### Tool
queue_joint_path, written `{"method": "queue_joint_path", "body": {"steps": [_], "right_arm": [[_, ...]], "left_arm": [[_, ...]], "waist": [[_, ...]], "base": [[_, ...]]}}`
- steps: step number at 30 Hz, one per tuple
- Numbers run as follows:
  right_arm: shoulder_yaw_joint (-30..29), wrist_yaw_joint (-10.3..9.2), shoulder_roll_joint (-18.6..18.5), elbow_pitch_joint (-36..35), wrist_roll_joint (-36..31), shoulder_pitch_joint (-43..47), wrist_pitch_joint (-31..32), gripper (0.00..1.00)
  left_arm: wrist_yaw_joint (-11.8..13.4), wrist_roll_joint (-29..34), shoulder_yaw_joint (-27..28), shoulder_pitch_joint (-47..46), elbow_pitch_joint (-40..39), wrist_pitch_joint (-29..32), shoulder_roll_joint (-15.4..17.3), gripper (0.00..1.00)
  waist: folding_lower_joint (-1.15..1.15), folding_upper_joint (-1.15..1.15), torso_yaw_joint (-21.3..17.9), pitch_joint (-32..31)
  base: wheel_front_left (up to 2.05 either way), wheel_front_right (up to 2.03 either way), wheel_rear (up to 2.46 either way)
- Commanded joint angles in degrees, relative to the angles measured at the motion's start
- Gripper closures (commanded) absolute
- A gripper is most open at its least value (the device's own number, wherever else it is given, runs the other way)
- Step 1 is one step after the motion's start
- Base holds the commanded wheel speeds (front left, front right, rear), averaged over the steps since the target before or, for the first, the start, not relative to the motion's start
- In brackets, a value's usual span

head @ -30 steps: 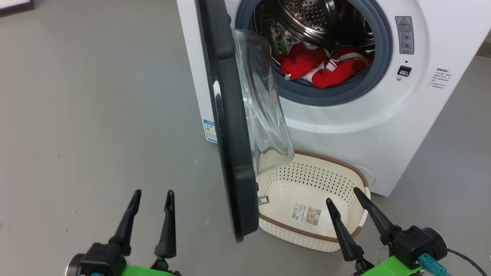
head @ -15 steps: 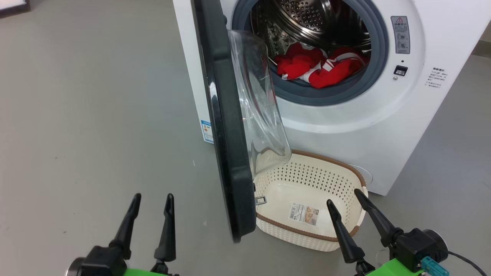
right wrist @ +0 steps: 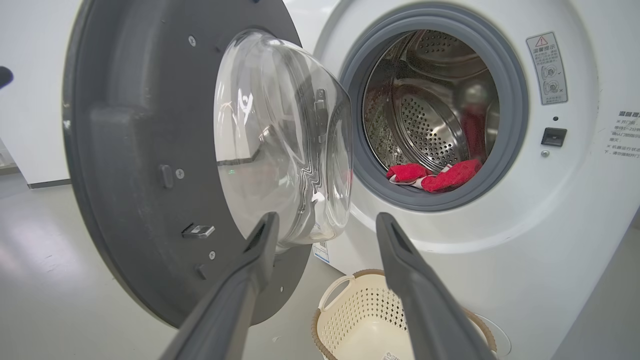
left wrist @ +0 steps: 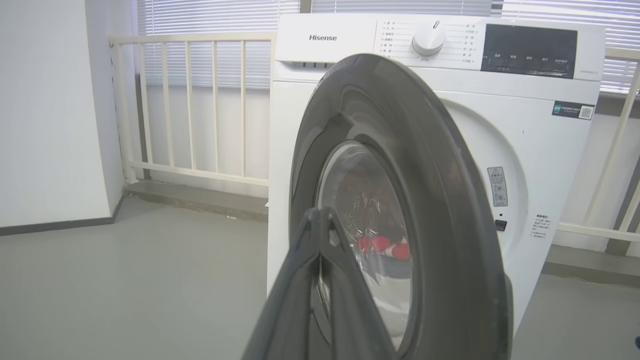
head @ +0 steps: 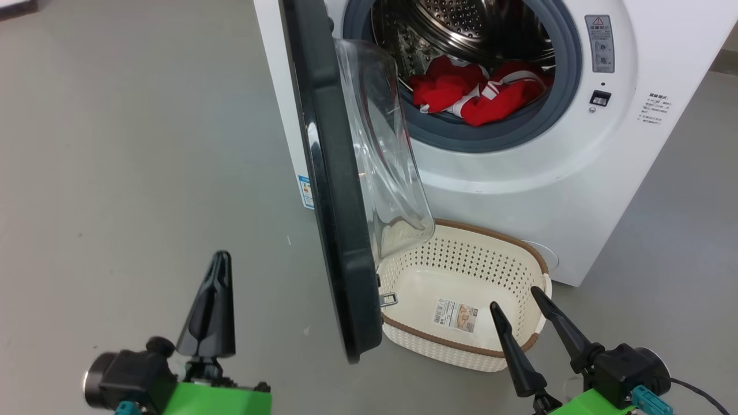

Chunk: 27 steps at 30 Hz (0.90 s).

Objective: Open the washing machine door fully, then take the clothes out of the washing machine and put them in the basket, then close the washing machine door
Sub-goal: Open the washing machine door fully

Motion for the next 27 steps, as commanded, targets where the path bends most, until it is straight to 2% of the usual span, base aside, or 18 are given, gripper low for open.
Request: {"method": "queue_joint_path", "body": {"steps": [1, 15, 21, 27], "right_arm": [[1.45, 0.35, 0.06, -1.22, 0.32, -1.80, -0.37, 0.00], [2.61, 0.35, 0.06, -0.98, 0.40, -2.32, -0.37, 0.00], [2.39, 0.35, 0.06, -0.85, 0.21, -2.60, -0.37, 0.00], [2.32, 0.35, 0.06, -0.74, 0.25, -2.83, -0.37, 0.00]], "left_arm": [[0.62, 0.56, 1.77, -2.69, -2.79, -0.16, 0.61, 1.00], [0.68, 2.45, -2.34, -7.13, -14.86, 0.95, 0.14, 1.00], [-0.73, 2.33, -6.26, -8.20, -17.28, 3.20, -0.09, 1.00], [-2.84, 1.46, -10.88, -9.04, -15.58, 6.22, -0.32, 1.00]], "waist": [[0.00, 0.00, -0.13, 0.06], [0.00, 0.00, -1.60, 0.51], [0.00, 0.00, -2.03, 0.88], [0.00, 0.00, -2.32, 0.98]], "base": [[0.00, 0.00, 0.00], [0.00, 0.00, 0.00], [0.00, 0.00, 0.00], [0.00, 0.00, 0.00]]}}
